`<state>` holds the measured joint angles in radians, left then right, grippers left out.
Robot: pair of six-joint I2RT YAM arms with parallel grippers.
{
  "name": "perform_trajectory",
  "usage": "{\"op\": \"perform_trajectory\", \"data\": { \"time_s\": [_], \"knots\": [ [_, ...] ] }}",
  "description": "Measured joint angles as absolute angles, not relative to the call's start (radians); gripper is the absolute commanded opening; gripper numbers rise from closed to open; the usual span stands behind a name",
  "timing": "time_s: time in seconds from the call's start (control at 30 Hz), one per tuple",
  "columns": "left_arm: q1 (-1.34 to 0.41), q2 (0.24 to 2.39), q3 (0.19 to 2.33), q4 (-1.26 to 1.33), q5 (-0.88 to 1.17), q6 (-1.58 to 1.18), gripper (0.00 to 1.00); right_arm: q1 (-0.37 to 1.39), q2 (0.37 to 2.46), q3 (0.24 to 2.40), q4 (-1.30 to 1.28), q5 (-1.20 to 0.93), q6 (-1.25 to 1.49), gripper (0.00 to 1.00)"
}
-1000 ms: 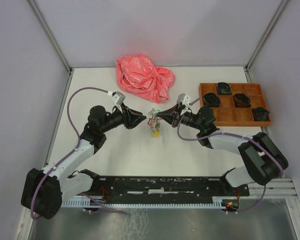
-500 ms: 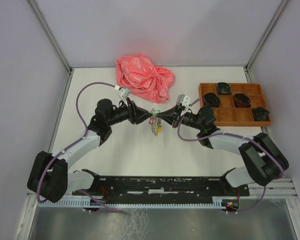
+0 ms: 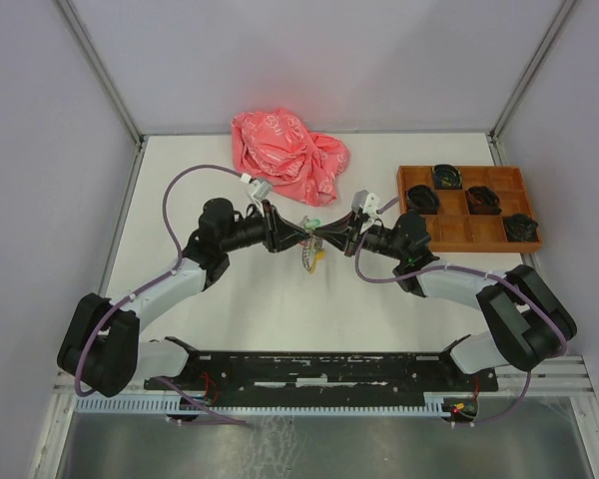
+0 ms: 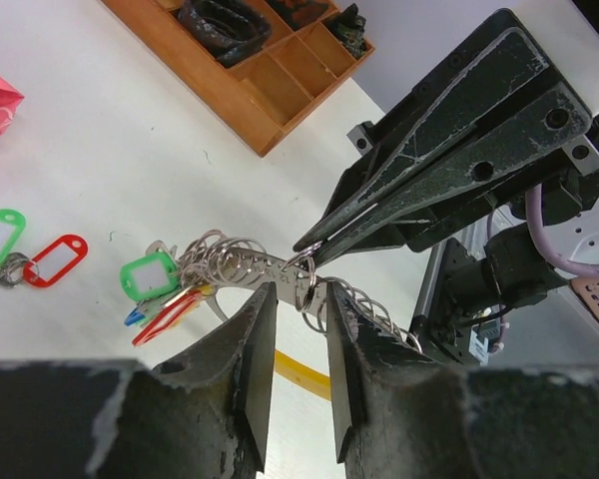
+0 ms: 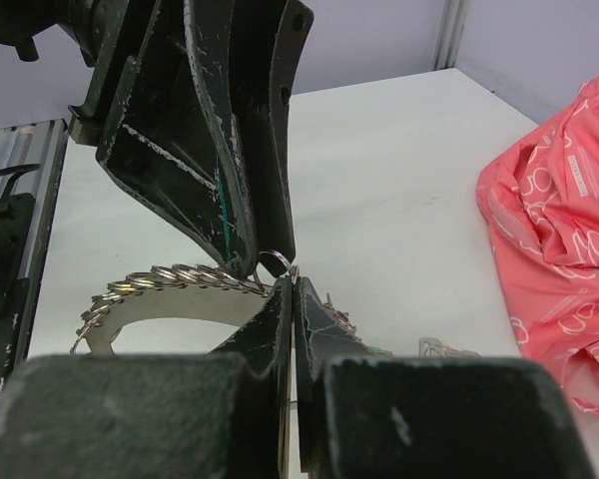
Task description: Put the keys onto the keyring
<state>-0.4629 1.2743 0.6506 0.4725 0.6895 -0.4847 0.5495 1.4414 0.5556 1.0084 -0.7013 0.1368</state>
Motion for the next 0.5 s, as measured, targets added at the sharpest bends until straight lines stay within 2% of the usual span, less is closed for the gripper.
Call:
{"op": "perform_trajectory", "data": {
  "time_s": [0.17,0.33,0.5],
  "knots": [
    [-0.503,1.275,0.665,0.445,0.686,-0.414,0.12,0.550,1.441,0.552,1.006,-0.703,0.134,0.01],
    [-0.569,1.259,0.672,0.370,0.609,-0.258,0.06,0.548,1.444,0.545,0.981,-0.698,0.154,0.01],
    [-0.632,1.223,0.655,0.306,0.477,-0.116,0.06,0.548,1.473,0.538,0.982,-0.694,0.192,0.01]
  ]
}}
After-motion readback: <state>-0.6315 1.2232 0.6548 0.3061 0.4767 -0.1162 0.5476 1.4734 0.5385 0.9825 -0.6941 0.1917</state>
